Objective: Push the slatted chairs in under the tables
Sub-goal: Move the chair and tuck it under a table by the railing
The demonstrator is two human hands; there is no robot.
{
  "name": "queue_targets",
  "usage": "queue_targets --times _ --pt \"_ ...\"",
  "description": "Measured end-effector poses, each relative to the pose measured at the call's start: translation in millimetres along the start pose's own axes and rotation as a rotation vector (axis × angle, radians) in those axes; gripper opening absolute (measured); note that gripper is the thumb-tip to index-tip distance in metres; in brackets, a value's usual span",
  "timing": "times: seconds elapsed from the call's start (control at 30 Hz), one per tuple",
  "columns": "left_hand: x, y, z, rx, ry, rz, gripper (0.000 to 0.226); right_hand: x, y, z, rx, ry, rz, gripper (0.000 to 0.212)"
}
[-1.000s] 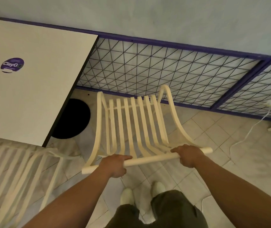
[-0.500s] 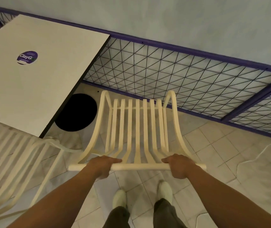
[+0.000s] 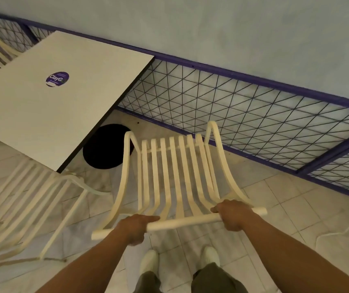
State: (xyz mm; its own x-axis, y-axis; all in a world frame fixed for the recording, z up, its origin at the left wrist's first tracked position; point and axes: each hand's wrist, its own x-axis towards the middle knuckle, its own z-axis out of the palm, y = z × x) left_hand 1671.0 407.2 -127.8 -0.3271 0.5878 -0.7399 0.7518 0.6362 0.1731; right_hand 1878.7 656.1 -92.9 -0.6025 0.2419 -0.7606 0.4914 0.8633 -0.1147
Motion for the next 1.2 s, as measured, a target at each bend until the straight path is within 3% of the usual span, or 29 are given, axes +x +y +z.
queue_targets --times 0.47,0.9,1.2 --pt "-10.1 51.9 26.0 -0.119 0.039 -0.103 0.079 2.3 43.6 -13.8 -0.138 -0.033 -0.070 0.065" --pt "-9.8 52.8 19.5 -0.069 0.000 -0.045 0.078 -3.5 32.0 -2.8 -0.113 0.058 0.053 0.052" --pt "-16.5 55.3 15.0 -0.127 -0.013 -0.043 0.074 -1.6 43.5 -4.1 -0.087 0.040 -0.039 0.055"
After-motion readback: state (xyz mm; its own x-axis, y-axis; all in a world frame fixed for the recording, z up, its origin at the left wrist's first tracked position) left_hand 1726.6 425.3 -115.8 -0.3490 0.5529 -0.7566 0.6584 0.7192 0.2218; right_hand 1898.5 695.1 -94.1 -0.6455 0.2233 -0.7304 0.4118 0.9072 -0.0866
